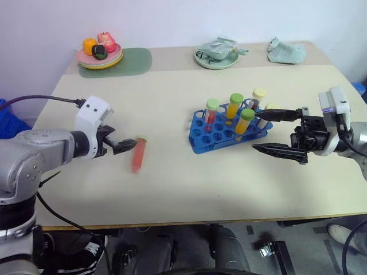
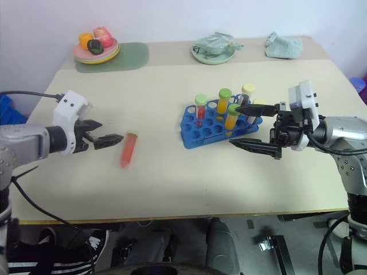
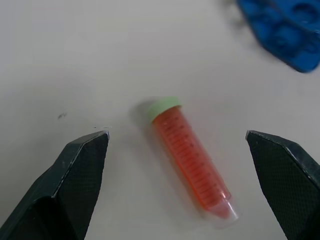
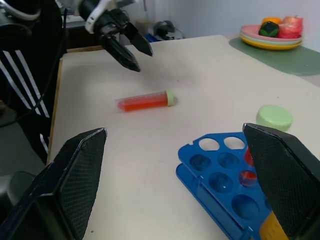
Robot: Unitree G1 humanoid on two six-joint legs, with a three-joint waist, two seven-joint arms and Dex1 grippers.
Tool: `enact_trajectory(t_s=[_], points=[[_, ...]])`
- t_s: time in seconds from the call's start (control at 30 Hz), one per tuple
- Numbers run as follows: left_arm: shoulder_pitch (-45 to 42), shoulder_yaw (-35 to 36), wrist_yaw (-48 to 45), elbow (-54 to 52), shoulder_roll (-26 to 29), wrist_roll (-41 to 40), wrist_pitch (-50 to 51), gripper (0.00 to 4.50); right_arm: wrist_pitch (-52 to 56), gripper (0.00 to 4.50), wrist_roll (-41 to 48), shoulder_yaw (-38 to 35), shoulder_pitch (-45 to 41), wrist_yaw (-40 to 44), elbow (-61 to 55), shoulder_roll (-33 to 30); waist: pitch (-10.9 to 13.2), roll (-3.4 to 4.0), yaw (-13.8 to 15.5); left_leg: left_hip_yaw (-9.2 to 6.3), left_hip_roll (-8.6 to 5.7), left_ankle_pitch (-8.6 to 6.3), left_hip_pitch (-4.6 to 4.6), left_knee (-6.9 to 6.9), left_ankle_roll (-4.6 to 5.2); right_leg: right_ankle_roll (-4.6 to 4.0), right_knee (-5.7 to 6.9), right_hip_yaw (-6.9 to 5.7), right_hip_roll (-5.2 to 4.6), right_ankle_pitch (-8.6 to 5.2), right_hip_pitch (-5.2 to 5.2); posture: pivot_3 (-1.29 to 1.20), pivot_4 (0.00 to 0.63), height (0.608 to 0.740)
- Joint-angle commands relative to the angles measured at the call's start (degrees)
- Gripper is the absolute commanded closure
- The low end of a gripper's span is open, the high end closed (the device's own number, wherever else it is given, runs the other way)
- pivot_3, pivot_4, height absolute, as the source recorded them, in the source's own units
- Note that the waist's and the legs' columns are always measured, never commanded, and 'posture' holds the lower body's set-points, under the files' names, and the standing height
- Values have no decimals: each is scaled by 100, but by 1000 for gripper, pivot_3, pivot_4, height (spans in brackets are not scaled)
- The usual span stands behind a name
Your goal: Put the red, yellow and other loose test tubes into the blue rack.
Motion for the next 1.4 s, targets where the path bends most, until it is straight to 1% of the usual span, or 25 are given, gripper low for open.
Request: enact_trajectory(t_s=[0.03,0.17,0.23,0.4,0.57,0.6,0.67,0.7,0.73,0.77,0.93,1.13,1.2,1.4], points=[[-180,-108,989,484,-32,-500,200,0,43,41,74,-145,-34,-21,-201,13,0,0,-3,0,0,0,0,-1,-3,0,1,0,0,0,-1,0,150,740],[-301,-66,2252,1308,-140,-1728,200,0,187,41,138,-200,28,-111,-372,6,0,0,1,-4,2,0,-1,-2,-12,0,3,0,1,0,-8,0,150,740],[-523,-14,3195,1979,-405,-2377,200,0,246,41,155,-193,36,-202,-468,42,0,0,25,-5,1,0,-2,1,-12,0,3,0,0,0,-7,0,150,740],[-1170,-517,4611,2834,-311,-3908,200,0,317,41,143,-220,60,-277,-518,73,-1,-3,19,-15,-5,1,-4,8,-13,0,6,0,-2,0,-4,0,150,740],[-1426,-1052,5566,3295,71,-5245,200,0,386,41,162,-275,90,-256,-531,10,-3,1,-28,-14,-5,3,1,0,-18,0,12,2,-1,0,-13,0,150,740],[-1486,-1247,5800,3402,196,-5621,101,0,405,41,165,-270,79,-250,-521,2,-3,1,-24,-14,-5,4,0,0,-20,-1,13,3,0,0,-16,0,150,740],[-1460,-1728,6461,3411,552,-6562,-406,0,446,41,170,-245,27,-270,-509,4,-3,1,-13,-15,-5,4,-2,3,-21,-1,13,3,0,0,-17,0,150,740],[-1427,-1932,6709,3389,698,-6927,-632,0,463,41,167,-227,-5,-284,-502,12,-3,1,-10,-15,-5,4,-1,3,-21,-1,15,5,-1,0,-17,0,150,740],[-1378,-2035,6884,3374,749,-7110,-811,0,477,41,161,-213,-28,-294,-498,20,-3,2,-6,-15,-6,4,-1,3,-21,-1,16,7,-1,0,-17,0,150,740],[-1369,-2115,7020,3340,763,-7180,-951,0,501,41,157,-193,-48,-311,-507,31,-4,3,0,-14,-6,4,0,3,-21,-1,19,9,-1,0,-17,0,150,740],[-1495,-2331,7544,3438,419,-7203,-1388,0,672,41,150,-22,-197,-567,-661,173,-5,2,28,-15,-11,5,2,6,-22,-1,12,10,-2,0,-10,0,150,740],[-1466,-2351,8077,3494,-210,-7203,-1685,0,705,41,136,-9,-115,-690,-803,230,-5,2,6,-13,-11,6,2,5,-24,-1,12,10,-1,0,-13,0,150,740],[-1416,-2298,8239,3453,-331,-7203,-1734,0,703,41,147,-57,-35,-687,-844,214,-5,2,7,-12,-11,6,2,5,-24,-1,12,10,-1,0,-13,0,150,740],[-1299,-2169,8583,3424,-445,-7203,-1789,0,653,41,140,-179,104,-590,-818,128,-5,2,6,-10,-11,6,4,6,-24,-1,11,10,-1,0,-13,0,150,740]])
